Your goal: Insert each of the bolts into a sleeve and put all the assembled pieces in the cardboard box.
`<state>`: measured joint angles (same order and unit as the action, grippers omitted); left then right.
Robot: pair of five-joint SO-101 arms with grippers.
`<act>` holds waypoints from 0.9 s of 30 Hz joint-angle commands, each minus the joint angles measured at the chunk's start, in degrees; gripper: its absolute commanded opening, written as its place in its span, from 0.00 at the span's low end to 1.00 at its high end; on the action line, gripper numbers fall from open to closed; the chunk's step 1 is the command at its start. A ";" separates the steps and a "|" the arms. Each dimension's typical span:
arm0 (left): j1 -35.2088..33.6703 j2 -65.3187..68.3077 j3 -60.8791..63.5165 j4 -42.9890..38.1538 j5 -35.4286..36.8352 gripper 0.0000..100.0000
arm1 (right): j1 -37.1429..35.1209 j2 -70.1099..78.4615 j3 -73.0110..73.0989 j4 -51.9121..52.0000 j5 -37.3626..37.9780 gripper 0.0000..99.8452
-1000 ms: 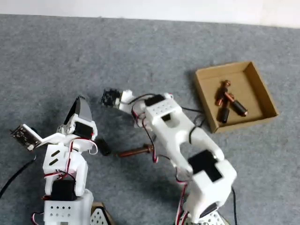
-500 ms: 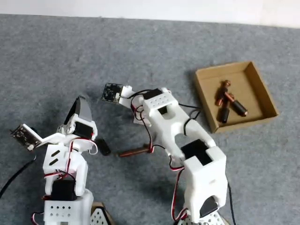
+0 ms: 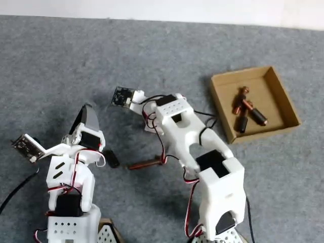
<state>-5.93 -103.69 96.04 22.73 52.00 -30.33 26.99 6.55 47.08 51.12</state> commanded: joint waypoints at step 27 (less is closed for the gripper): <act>0.66 -0.84 1.10 -0.97 0.26 0.05 | 15.16 -75.03 51.12 -14.02 -30.42 0.00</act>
<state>-5.93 -103.69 96.04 22.73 52.00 -17.58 -37.71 50.33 37.58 22.11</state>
